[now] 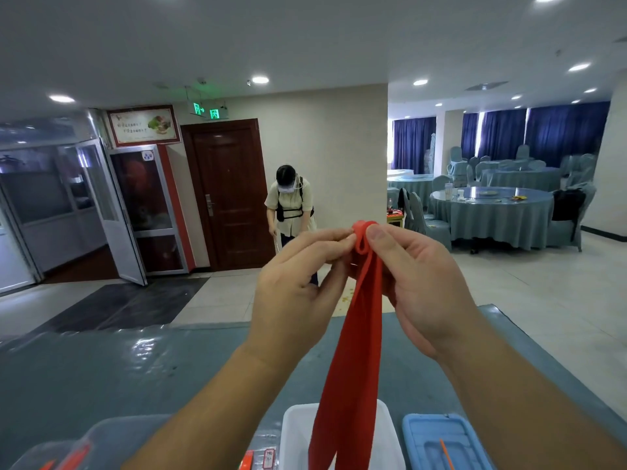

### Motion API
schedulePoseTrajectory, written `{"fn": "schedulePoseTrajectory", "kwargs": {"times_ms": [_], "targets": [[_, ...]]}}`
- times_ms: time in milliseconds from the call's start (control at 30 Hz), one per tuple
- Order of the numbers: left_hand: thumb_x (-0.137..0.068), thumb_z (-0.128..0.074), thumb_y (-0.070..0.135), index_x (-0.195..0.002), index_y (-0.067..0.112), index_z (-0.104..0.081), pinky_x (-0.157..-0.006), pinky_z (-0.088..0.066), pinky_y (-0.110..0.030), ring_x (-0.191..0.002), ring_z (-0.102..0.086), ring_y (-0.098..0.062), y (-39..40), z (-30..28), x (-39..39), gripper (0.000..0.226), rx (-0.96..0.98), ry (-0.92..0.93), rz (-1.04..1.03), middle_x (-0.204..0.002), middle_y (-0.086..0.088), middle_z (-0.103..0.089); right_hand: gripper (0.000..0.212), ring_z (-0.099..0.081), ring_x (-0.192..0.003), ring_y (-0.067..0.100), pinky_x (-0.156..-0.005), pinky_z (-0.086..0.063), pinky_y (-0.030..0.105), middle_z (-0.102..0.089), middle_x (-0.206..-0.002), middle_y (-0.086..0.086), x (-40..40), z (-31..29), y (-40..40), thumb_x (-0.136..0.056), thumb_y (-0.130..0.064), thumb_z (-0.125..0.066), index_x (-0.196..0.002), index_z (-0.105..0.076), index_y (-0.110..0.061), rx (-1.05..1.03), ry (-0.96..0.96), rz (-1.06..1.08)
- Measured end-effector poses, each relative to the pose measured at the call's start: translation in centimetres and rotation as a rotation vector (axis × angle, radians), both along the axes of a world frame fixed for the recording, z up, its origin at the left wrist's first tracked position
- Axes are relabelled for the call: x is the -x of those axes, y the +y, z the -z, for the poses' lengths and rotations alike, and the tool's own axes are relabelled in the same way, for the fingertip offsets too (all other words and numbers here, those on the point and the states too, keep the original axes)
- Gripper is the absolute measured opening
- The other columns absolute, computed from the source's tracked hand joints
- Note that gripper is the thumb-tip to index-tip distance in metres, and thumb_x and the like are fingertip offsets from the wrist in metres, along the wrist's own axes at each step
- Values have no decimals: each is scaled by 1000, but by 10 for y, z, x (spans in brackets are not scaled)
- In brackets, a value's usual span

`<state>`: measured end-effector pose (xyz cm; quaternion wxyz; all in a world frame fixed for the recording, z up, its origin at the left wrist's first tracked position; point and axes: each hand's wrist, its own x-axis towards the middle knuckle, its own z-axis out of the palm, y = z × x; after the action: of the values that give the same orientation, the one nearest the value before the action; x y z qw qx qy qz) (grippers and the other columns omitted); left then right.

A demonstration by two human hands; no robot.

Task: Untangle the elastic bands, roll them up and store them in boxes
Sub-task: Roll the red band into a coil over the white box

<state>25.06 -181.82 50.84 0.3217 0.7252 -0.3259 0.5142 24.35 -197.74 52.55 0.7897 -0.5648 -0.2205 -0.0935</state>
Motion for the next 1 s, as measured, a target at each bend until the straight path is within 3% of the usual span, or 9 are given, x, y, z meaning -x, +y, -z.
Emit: {"fn": "schedulePoseTrajectory", "kwargs": {"times_ms": [100, 200, 300, 467, 667, 767, 900, 1000], "targets": [[-94, -73, 9, -115, 16, -75, -90, -60, -26, -107, -70, -2, 12, -12, 0, 22, -76, 79, 11, -122, 11, -72, 33, -76, -94, 28, -90, -63, 37, -78, -105, 20, -1, 0, -6, -95, -31, -59, -112, -78, -10, 111, 11, -27], [-93, -67, 22, -135, 24, -66, -100, -53, -21, -116, -63, 1, 19, -26, 2, 42, -236, 165, 14, -127, 16, -67, 36, -75, -92, 23, -84, -61, 32, -79, -106, 14, 0, -1, -11, -92, -32, -59, -114, -76, -9, 187, 30, -93], [-93, -70, 24, -128, 20, -72, -100, -54, -29, -116, -64, -5, 25, -33, 3, 35, -323, 162, 10, -122, 11, -71, 41, -74, -90, 23, -82, -60, 29, -78, -104, 17, 1, -3, -13, -85, -34, -62, -113, -76, -8, 203, 24, -135], [-93, -73, 24, -112, 15, -74, -82, -61, -38, -96, -69, -12, 26, -31, 4, 21, -162, 63, -73, -104, 8, -72, 39, -77, -91, 30, -89, -64, 45, -80, -100, 13, 1, 6, -7, -77, -26, -71, -113, -71, -11, 63, -21, 11], [-91, -80, 15, -99, 7, -75, -69, -59, -43, -79, -67, -25, 11, -14, 1, 12, 32, -73, -150, -87, -4, -69, 42, -78, -97, 30, -86, -63, 37, -80, -103, 15, 5, 8, 9, -76, -22, -74, -115, -77, -8, -131, 16, 19], [-89, -81, 19, -90, 3, -73, -72, -56, -31, -80, -63, -16, -4, -3, 2, 18, 82, -116, -183, -86, -3, -67, 38, -76, -94, 27, -81, -62, 33, -80, -103, 17, 7, 8, 14, -76, -22, -73, -111, -79, -8, -211, 59, 11], [-89, -82, 21, -95, 3, -73, -76, -56, -26, -86, -62, -10, -9, 2, 5, 21, 80, -44, -130, -95, -2, -67, 36, -75, -105, 34, -95, -59, 40, -78, -105, 21, 7, 11, 9, -81, -20, -70, -112, -78, -3, -222, 55, 28], [-89, -79, 10, -101, 6, -71, -86, -59, -26, -100, -68, -8, -2, -1, 8, 15, -27, 78, -24, -120, 1, -68, 24, -78, -95, 27, -87, -63, 33, -79, -100, 19, 6, 9, -2, -86, -10, -68, -107, -78, -4, -205, 39, 34]]}}
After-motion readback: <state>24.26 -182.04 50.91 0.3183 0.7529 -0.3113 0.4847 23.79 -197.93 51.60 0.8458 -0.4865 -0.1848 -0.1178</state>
